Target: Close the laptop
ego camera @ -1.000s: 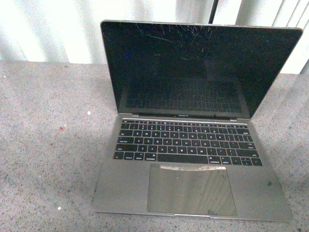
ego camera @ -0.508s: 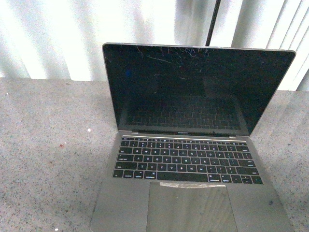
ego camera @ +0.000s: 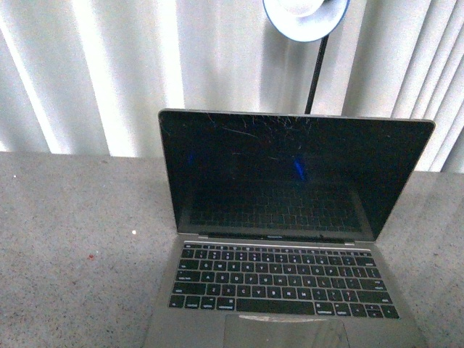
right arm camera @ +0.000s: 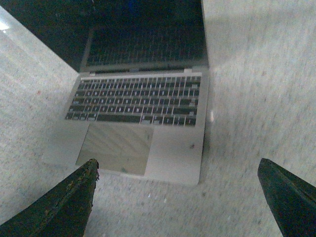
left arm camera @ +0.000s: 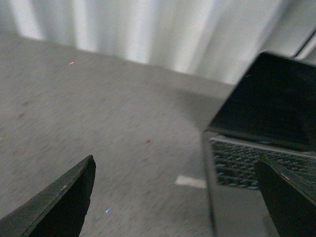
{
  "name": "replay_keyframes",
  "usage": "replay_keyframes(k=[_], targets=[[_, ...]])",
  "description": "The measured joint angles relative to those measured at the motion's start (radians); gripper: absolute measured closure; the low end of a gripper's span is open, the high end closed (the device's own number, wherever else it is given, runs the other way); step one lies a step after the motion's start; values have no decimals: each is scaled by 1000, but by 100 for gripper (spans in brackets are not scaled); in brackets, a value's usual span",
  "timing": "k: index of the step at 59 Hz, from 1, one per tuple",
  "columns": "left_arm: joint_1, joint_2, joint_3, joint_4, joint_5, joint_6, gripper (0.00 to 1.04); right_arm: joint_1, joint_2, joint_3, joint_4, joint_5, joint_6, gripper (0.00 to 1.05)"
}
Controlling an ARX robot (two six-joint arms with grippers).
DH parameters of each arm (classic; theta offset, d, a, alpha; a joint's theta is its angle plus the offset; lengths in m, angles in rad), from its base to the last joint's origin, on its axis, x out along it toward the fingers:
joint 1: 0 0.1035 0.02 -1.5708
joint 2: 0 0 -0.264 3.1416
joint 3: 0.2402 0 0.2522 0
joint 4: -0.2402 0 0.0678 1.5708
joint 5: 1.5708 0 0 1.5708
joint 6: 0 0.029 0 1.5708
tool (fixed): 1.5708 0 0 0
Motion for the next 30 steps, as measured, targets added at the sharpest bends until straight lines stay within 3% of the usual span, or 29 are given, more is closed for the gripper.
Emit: replay_keyframes(k=[3, 9, 15, 19, 24, 30], targets=[[-16, 208, 102, 192, 57, 68, 7, -16, 143, 78, 130, 2, -55, 7], [-74, 421, 229, 355, 80, 162, 7, 6, 296, 179, 278, 77, -133, 7], [-154, 582, 341, 388, 108, 269, 7, 54, 429, 270, 359, 106, -247, 7], [-201, 705, 428, 418, 100, 333, 7, 81, 501, 326, 354, 66, -277, 7], [-225, 879, 571, 461, 51, 379, 7, 140, 587, 380, 380, 23, -308, 7], [-249, 1065, 736, 438, 29, 427, 7, 164, 667, 444, 400, 47, -353, 7]])
